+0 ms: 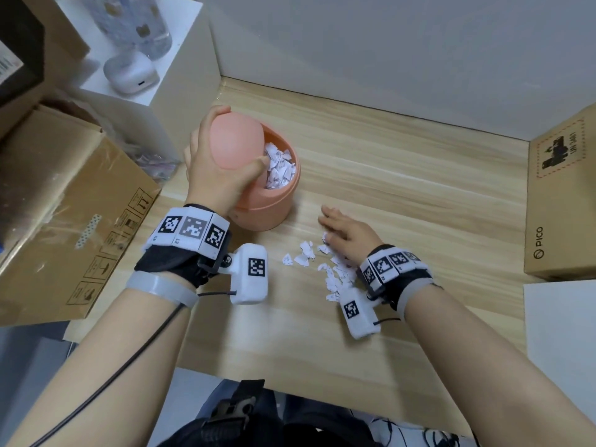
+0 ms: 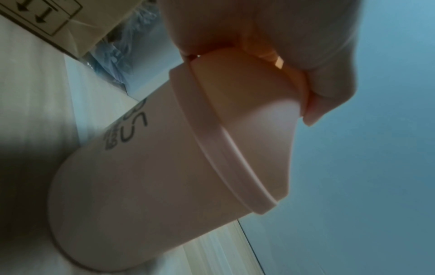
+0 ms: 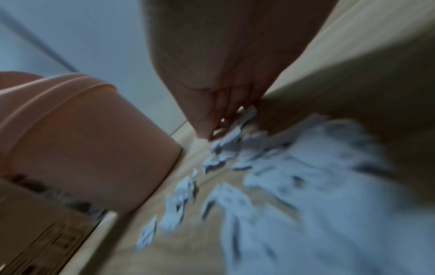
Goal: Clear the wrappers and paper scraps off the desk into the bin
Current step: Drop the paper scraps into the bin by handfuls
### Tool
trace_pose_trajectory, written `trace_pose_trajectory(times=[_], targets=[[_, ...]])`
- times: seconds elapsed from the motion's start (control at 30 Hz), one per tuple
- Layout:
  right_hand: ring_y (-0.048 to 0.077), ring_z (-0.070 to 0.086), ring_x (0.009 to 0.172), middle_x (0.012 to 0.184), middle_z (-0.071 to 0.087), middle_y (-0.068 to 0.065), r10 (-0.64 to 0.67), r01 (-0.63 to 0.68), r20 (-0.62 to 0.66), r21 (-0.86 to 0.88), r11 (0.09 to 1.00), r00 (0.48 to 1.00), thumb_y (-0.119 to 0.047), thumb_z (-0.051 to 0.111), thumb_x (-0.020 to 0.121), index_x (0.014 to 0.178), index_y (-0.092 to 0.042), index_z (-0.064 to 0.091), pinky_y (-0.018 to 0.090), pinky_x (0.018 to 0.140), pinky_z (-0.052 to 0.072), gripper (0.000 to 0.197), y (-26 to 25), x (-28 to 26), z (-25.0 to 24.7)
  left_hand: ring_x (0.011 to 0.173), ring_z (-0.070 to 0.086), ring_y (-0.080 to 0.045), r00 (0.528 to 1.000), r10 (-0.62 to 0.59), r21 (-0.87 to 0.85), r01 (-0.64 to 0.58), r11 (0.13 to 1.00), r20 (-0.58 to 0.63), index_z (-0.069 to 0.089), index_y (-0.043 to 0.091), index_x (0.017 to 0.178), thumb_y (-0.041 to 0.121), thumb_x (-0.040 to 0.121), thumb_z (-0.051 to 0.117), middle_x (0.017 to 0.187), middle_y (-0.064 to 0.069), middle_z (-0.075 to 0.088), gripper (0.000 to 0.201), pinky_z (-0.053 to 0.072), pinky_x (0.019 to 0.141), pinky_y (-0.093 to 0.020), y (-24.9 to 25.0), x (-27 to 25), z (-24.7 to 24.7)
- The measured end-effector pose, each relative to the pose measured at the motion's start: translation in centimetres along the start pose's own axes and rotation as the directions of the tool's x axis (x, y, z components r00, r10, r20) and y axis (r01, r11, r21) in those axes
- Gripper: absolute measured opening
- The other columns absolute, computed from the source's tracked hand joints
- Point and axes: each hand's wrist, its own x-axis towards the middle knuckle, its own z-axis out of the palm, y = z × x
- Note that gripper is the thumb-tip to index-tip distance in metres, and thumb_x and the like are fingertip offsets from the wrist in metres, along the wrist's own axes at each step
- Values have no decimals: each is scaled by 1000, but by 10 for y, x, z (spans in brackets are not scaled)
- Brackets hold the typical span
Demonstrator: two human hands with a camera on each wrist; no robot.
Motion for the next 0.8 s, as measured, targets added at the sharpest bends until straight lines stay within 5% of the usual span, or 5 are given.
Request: trace_pose_trajectory(times=[0.2, 0.3, 0.4, 0.53, 0.8], targets=[[12, 43, 126, 132, 53, 4, -13, 19, -29, 205, 979, 999, -10, 68, 76, 113, -14, 63, 22, 107, 33, 37, 15, -53, 6, 123, 35, -21, 1000, 3, 16, -3, 1000, -8, 37, 45, 124, 35, 58, 62, 129, 10, 38, 71, 31, 99, -30, 0, 0, 0], [16, 41, 122, 126, 44, -2, 19, -6, -120, 109, 994, 993, -23, 80, 61, 118, -21, 58, 29, 105, 32, 61, 22, -65, -5, 124, 36, -24, 1000, -6, -3, 6, 1000, -1, 35, 54, 117, 40, 55, 62, 127, 11, 37, 69, 35, 104, -42, 0, -2, 0], [13, 39, 109, 117, 28, -5, 143, -143, -30, -11, 990, 989, -16, 86, 51, 125, -25, 49, 22, 95, 33, 84, 25, -77, -3, 125, 36, -26, 1000, -13, 8, 13, 1000, -7, 36, 50, 121, 39, 55, 62, 130, 8, 37, 72, 34, 105, -44, 1, -4, 1], [15, 44, 80, 100, 32, -7, 127, -126, -63, 19, 992, 990, -1, 81, 55, 115, -18, 54, 18, 70, 39, 69, 20, -79, 19, 125, 35, -25, 1000, -19, 33, 19, 999, -4, 37, 44, 126, 38, 57, 63, 133, 5, 38, 74, 32, 106, -44, 3, -11, 2], [9, 46, 75, 103, 37, 0, 116, -82, -239, 148, 986, 964, -12, 82, 58, 113, -19, 55, 22, 81, 40, 62, -7, -48, 36, 125, 37, -25, 1000, -11, 19, 11, 1000, -16, 39, 43, 124, 48, 46, 60, 132, 6, 39, 80, 32, 106, -45, 2, -21, 4]])
